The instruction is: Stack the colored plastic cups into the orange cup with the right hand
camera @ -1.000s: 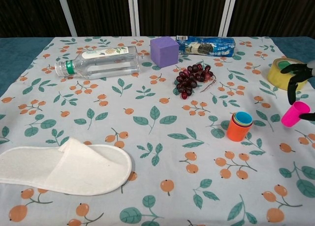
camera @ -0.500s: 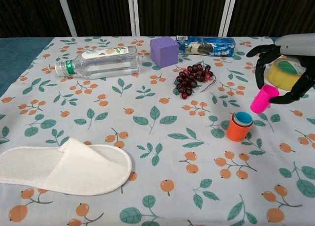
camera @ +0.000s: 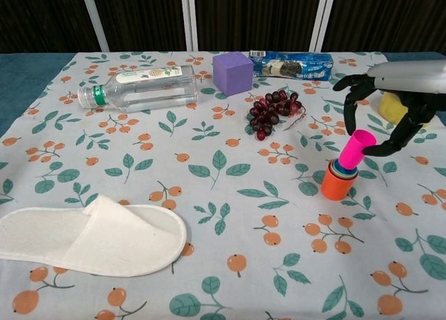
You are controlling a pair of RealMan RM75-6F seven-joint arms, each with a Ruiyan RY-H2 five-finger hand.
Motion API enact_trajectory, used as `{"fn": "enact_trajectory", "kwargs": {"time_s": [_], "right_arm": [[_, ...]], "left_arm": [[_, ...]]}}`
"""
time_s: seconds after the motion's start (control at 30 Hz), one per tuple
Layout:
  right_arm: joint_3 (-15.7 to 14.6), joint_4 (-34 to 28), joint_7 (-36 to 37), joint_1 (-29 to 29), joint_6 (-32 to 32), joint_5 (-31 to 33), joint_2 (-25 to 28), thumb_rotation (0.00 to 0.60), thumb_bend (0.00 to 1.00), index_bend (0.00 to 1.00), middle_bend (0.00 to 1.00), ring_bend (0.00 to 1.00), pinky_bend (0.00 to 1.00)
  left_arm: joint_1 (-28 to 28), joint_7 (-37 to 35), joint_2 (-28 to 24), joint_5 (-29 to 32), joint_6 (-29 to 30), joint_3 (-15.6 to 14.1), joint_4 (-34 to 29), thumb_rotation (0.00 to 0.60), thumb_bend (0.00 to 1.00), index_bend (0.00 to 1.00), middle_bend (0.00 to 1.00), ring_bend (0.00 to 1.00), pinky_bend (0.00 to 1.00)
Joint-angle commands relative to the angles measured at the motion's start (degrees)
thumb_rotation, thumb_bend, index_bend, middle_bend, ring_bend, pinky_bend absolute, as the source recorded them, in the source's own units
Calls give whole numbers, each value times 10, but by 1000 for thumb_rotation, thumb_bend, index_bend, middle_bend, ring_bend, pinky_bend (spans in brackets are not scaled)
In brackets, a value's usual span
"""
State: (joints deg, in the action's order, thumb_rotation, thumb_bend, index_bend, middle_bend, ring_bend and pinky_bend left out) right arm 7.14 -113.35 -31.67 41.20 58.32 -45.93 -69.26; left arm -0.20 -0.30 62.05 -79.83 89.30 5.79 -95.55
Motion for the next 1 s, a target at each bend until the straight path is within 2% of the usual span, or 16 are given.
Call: {"fn": "enact_trajectory", "kwargs": {"time_s": [0.03, 0.43, 0.5, 0.63, 0.7, 0.87, 1.0], "right_arm": [[-2, 3, 1, 2, 2, 1, -4, 600, 359, 509, 0, 3, 11], [-12, 16, 3, 10, 3, 5, -20, 600, 360, 508, 0, 3, 11], [-14, 18, 2, 11, 3, 6, -22, 600, 359, 462, 0, 3, 11], [-22, 18, -7, 16, -3, 13, -20, 600, 360, 121, 0, 1, 6], [-29, 11, -14, 22, -17, 18, -9, 600, 355, 23, 0, 0, 1], [-26, -13, 1, 17, -9, 1, 17, 600, 343, 0, 0, 0, 0], [-11, -36, 45, -14, 44, -68, 44, 600, 344, 0, 0, 0, 0]], "left_arm": [[0, 0, 0, 0, 1, 0, 0, 600, 820, 102, 0, 0, 169], [0, -1, 0, 0, 1, 0, 1, 600, 820, 102, 0, 0, 169], [0, -1, 0, 0, 1, 1, 1, 600, 821, 102, 0, 0, 169], [0, -2, 0, 0, 2, 1, 1, 600, 820, 102, 0, 0, 169], [1, -3, 0, 0, 2, 1, 2, 600, 820, 102, 0, 0, 169], [0, -3, 0, 0, 2, 1, 3, 600, 820, 102, 0, 0, 169], [1, -2, 0, 0, 3, 1, 3, 600, 821, 102, 0, 0, 169]]}}
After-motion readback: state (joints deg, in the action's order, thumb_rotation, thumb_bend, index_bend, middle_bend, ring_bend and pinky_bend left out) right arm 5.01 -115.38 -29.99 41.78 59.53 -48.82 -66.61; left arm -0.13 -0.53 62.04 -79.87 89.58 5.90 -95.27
